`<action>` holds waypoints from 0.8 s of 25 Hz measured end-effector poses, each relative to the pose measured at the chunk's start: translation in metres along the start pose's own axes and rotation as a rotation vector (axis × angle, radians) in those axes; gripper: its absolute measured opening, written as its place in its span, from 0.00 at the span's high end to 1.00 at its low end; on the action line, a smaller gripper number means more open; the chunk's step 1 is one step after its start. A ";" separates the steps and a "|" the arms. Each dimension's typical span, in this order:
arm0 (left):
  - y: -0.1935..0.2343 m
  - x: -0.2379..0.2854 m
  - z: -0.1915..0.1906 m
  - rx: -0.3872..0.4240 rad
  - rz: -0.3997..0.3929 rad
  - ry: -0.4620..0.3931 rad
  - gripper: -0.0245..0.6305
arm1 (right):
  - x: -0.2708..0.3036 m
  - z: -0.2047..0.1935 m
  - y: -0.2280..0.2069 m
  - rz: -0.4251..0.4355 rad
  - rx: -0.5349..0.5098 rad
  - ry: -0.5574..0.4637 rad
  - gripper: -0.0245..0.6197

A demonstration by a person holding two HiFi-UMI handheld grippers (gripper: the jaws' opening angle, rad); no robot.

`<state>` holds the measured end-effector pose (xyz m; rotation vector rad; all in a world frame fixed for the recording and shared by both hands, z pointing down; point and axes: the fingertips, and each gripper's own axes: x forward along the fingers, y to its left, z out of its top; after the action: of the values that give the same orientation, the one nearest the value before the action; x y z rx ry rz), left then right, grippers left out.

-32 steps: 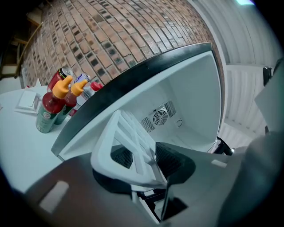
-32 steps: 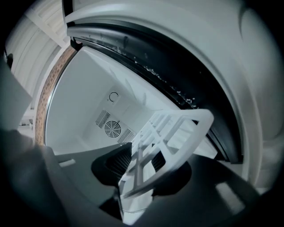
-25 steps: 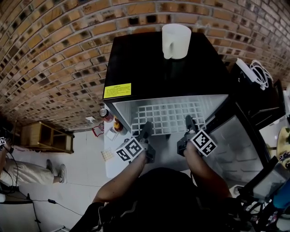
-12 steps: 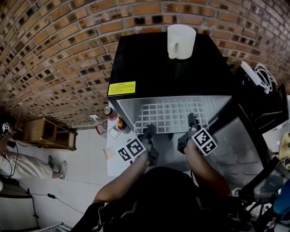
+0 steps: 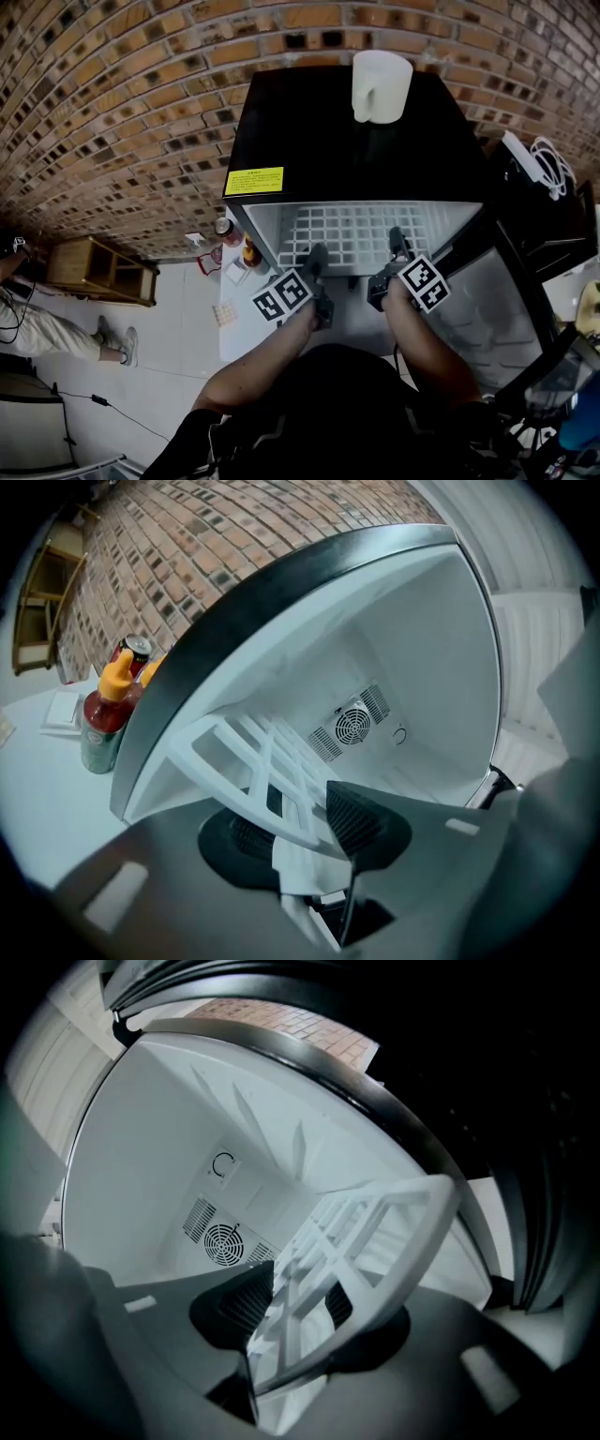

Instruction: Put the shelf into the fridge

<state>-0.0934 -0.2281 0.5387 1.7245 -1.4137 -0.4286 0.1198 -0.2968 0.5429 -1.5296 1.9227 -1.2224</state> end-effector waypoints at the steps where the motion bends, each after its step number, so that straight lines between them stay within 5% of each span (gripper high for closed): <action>1: 0.000 0.002 0.002 0.024 0.006 -0.014 0.74 | 0.002 0.000 0.001 0.011 0.004 0.008 0.68; 6: 0.002 0.003 0.014 0.086 0.022 -0.067 0.72 | -0.005 -0.011 0.010 0.080 -0.082 0.112 0.68; 11: 0.005 0.014 0.012 0.012 0.008 -0.063 0.71 | -0.028 -0.016 0.013 0.081 -0.051 0.123 0.75; 20: 0.007 0.020 0.013 -0.003 0.014 -0.047 0.71 | -0.019 -0.016 0.013 0.064 -0.050 0.153 0.78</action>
<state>-0.1011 -0.2517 0.5414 1.7113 -1.4569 -0.4669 0.1062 -0.2728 0.5367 -1.4241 2.0966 -1.3064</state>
